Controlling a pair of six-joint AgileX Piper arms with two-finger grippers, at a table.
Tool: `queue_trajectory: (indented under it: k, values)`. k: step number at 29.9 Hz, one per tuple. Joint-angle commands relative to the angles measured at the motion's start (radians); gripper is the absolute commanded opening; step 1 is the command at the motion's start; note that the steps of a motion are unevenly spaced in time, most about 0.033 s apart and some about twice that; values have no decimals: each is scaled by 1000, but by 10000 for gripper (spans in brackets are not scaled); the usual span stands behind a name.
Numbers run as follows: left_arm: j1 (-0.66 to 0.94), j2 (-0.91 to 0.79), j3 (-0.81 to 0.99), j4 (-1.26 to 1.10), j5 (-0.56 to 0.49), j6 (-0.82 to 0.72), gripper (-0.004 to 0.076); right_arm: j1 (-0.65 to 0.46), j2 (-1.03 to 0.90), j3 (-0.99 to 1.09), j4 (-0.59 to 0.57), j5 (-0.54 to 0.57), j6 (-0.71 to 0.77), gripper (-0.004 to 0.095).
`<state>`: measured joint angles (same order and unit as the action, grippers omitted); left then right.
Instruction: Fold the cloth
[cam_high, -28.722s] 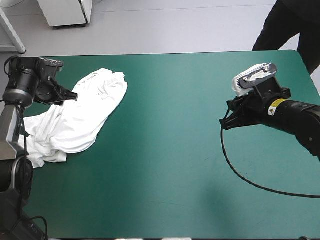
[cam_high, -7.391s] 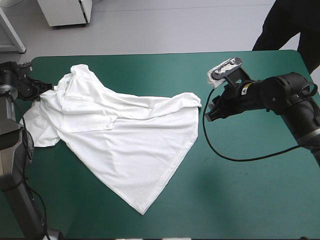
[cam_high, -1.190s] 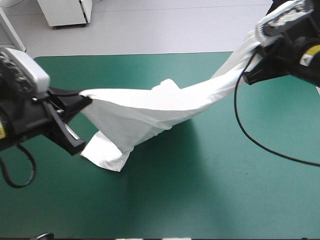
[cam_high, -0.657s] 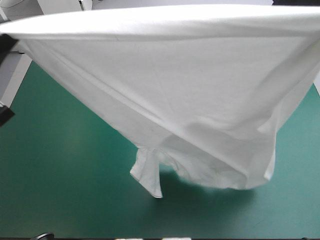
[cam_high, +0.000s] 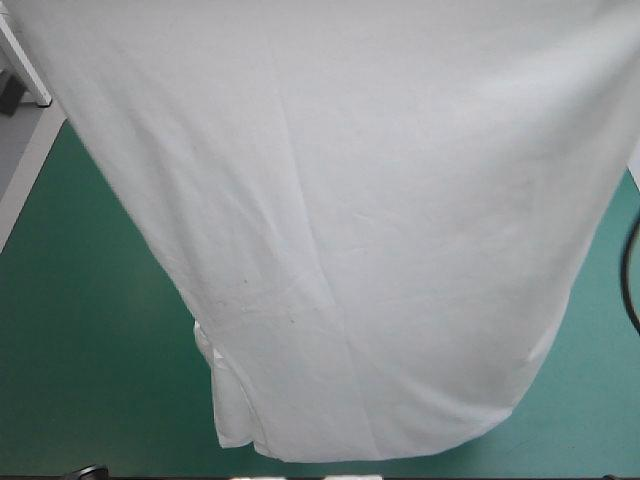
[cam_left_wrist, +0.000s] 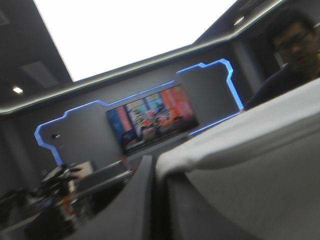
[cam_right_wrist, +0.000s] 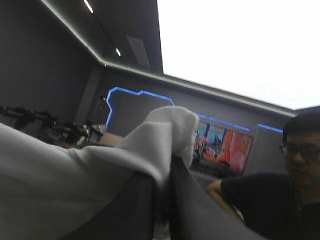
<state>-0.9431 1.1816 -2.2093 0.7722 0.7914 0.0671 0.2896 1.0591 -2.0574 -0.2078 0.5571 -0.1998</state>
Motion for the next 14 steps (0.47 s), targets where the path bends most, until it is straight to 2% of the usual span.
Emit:
queue_trajectory:
  k: [1, 5, 8, 11, 14]
  values:
    - [0, 60, -23, 318, 21, -126, -22, -6, 113, -19, -205, -51, 99, -13]
    - [24, 156, -23, 474, 24, -175, -22, -6, 251, -66, -322, -59, 178, -17]
    - [182, 223, -23, 451, -78, -254, -21, -12, 382, -169, -347, -91, 200, -17]
    - [448, 289, -23, 263, -265, -344, -22, -54, 495, -265, -336, -190, 240, -17]
    - [672, 380, -51, -63, -549, -413, -22, -125, 577, -345, -275, -274, 265, -17]
